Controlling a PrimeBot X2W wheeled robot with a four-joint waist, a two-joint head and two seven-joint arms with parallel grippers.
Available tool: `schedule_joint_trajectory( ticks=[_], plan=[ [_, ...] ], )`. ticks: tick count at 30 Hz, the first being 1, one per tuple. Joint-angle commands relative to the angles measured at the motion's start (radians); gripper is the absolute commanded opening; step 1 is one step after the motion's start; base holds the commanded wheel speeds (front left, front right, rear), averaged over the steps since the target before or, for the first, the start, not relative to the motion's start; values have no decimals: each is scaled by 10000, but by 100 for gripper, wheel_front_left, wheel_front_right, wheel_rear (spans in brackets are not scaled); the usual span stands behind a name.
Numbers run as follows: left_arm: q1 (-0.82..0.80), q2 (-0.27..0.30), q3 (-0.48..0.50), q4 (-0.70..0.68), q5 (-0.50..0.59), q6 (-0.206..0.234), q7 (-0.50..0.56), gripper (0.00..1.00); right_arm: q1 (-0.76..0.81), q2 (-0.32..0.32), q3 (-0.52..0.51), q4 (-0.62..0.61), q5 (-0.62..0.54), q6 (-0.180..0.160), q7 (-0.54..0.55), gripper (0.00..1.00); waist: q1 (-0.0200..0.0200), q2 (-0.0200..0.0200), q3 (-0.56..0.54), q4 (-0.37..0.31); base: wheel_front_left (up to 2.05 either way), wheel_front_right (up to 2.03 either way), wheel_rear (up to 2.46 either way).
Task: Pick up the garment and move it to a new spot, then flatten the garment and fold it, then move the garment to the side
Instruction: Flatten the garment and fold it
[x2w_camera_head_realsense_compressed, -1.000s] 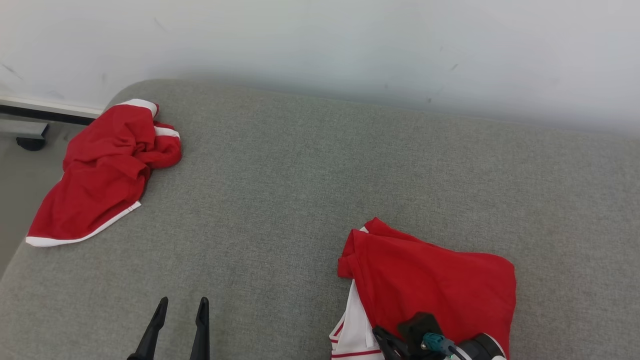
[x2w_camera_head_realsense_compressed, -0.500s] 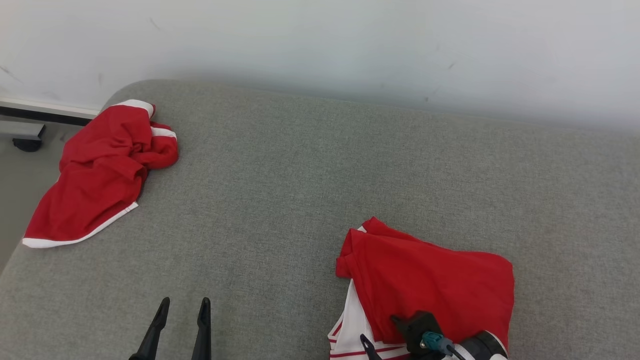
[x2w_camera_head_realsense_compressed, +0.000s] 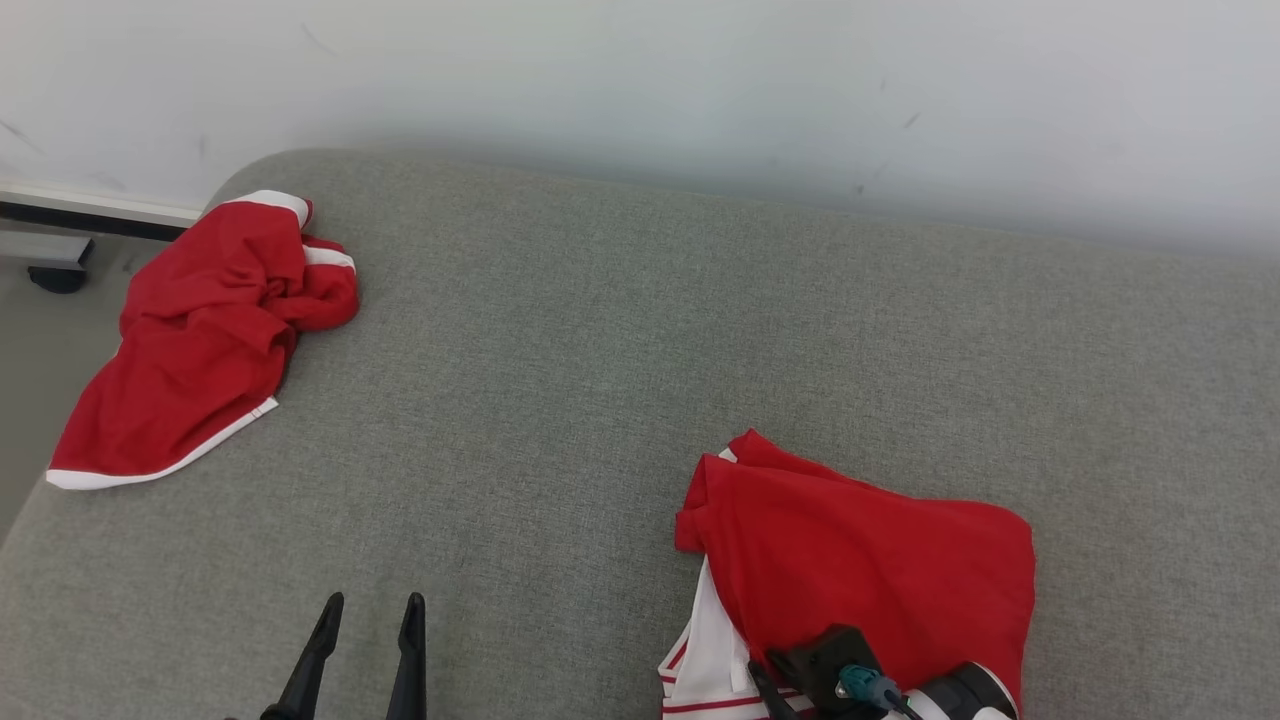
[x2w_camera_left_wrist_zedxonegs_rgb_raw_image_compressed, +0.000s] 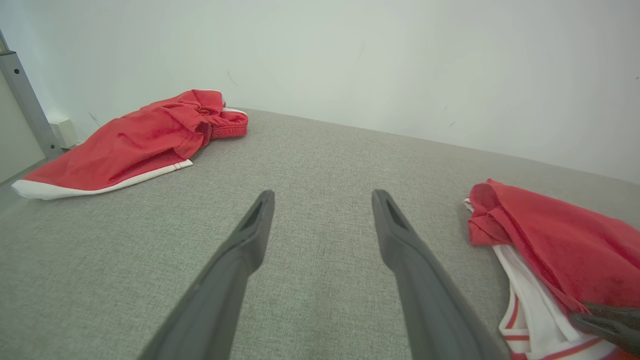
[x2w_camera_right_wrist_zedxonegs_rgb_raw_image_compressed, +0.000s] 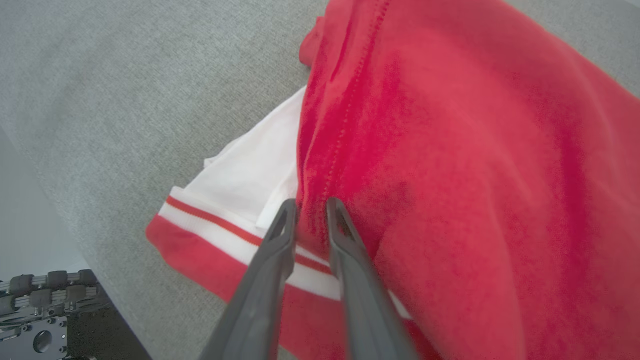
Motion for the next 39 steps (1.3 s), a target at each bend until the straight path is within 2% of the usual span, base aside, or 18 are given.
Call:
schedule_joint_trajectory(
  ticks=[1,2,3,8,16,25,26,27,28,35,39],
  plan=[
    [-93,-9,11,24,-127,14,-26,100,-81,25,62,3,-5,-19,-23,18,0,-1,-2,12,0,0,0],
    [-82,-9,23,26,-126,14,-26,100,-76,25,96,-2,15,-19,-23,4,0,-1,-8,14,0,0,0],
    [-70,-9,36,26,-125,14,-26,100,-66,25,117,-15,32,-19,-11,0,0,-1,-12,15,0,0,0],
    [-59,-23,38,9,-130,14,-26,100,-110,25,262,-83,146,-19,-77,0,0,-1,-10,24,0,0,0],
    [10,-19,49,-19,-132,14,-26,100,0,24,1023,-419,1440,-19,163,0,0,-1,-26,-12,0,0,0],
    [-71,-40,10,-38,-117,14,-26,100,-416,26,1318,109,1913,-19,107,0,0,-1,79,13,0,0,0],
    [-80,-46,12,-36,-113,14,-26,100,-494,26,1345,196,1969,-19,77,17,0,-1,90,17,0,0,0],
    [-87,-51,14,-33,-109,14,-26,100,-528,26,1380,278,2113,-19,57,87,0,-1,93,20,0,0,0],
    [-89,-53,26,-35,-104,14,-26,100,-537,26,1384,335,2247,-19,19,100,0,-1,90,18,0,0,0],
    [142,-117,345,-51,-162,14,-26,100,-474,24,1359,-75,3629,-19,-717,100,0,-1,-362,-186,0,0,0],
    [440,-164,644,-84,-163,14,-26,100,74,12,497,-647,3909,-19,-1297,100,0,-1,-954,-494,0,0,0]
  ],
)
